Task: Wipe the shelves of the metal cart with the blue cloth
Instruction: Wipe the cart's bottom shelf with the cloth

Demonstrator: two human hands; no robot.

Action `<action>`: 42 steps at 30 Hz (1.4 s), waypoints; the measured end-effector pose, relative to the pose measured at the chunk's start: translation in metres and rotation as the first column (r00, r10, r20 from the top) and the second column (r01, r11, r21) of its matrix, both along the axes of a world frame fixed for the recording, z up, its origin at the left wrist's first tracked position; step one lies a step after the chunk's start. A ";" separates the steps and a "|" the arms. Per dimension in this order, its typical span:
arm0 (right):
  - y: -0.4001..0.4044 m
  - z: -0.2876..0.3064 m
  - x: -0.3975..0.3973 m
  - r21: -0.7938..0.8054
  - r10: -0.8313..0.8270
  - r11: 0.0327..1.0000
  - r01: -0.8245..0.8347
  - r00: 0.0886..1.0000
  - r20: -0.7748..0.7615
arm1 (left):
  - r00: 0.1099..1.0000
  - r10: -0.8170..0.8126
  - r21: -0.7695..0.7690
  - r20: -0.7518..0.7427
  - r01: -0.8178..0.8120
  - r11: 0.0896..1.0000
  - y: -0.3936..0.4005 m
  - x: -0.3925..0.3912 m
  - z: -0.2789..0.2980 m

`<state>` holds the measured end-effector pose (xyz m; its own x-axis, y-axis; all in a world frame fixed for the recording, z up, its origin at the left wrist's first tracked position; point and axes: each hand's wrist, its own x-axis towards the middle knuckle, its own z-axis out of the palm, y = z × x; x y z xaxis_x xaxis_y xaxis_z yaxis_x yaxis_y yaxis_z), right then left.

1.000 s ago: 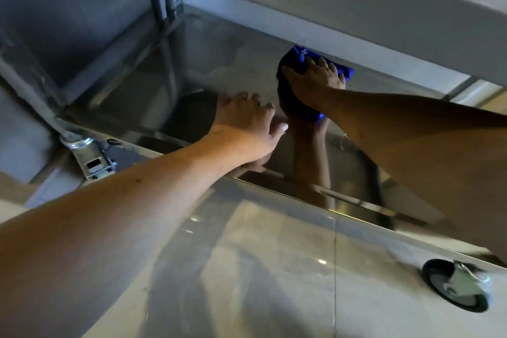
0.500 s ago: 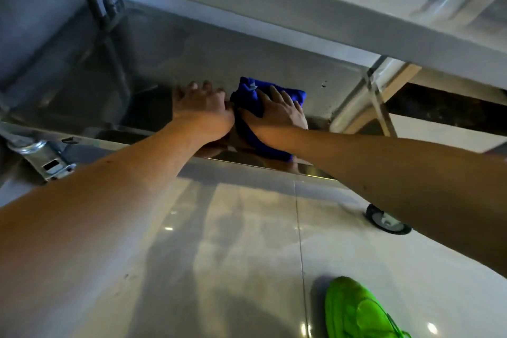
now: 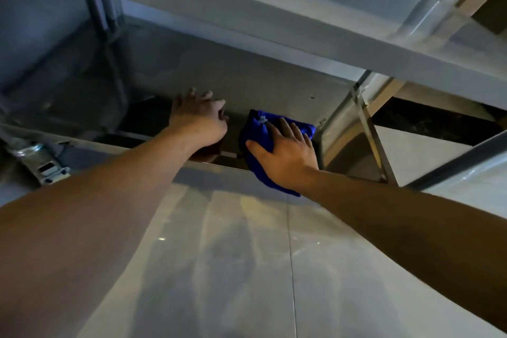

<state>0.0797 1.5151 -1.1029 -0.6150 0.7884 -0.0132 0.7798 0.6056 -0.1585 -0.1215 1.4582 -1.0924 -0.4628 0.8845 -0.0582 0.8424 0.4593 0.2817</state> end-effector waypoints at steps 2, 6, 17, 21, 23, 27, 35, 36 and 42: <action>0.026 0.001 -0.006 -0.017 -0.025 1.000 0.025 1.000 0.007 | 0.999 -0.040 -0.006 -0.003 0.040 0.999 0.015 0.011 0.006; 0.080 0.001 -0.013 0.008 -0.096 0.995 0.096 0.995 -0.011 | 0.993 -0.119 0.058 -0.001 0.119 0.991 0.042 0.041 0.010; 0.223 0.005 -0.022 0.004 -0.222 0.975 0.222 0.974 -0.045 | 0.974 -0.192 0.092 -0.120 0.204 0.975 0.059 0.068 -0.005; 0.237 0.009 -0.015 -0.010 -0.235 0.972 0.235 0.971 -0.044 | 0.978 -0.172 0.045 -0.120 0.179 0.983 0.059 0.074 -0.003; 0.233 0.008 -0.014 -0.011 -0.242 0.970 0.242 0.969 -0.045 | 0.979 -0.160 0.039 -0.126 0.166 0.985 0.059 0.077 -0.001; 0.206 0.006 0.000 0.022 -0.251 0.967 0.253 0.966 -0.052 | 0.985 -0.141 0.006 -0.102 0.142 0.990 0.062 0.084 0.008; 0.120 0.006 0.056 0.040 -0.178 0.983 0.179 0.984 -0.017 | 0.971 0.008 -0.177 0.237 0.035 0.984 0.086 0.088 0.026; 0.111 0.006 0.064 0.044 -0.151 0.988 0.151 0.989 -0.002 | 0.969 0.018 -0.187 0.247 0.029 0.982 0.088 0.089 0.027; 0.067 0.009 0.122 0.021 0.012 1.000 -0.013 0.998 0.057 | 0.958 0.079 -0.189 0.276 -0.026 0.982 0.092 0.102 0.025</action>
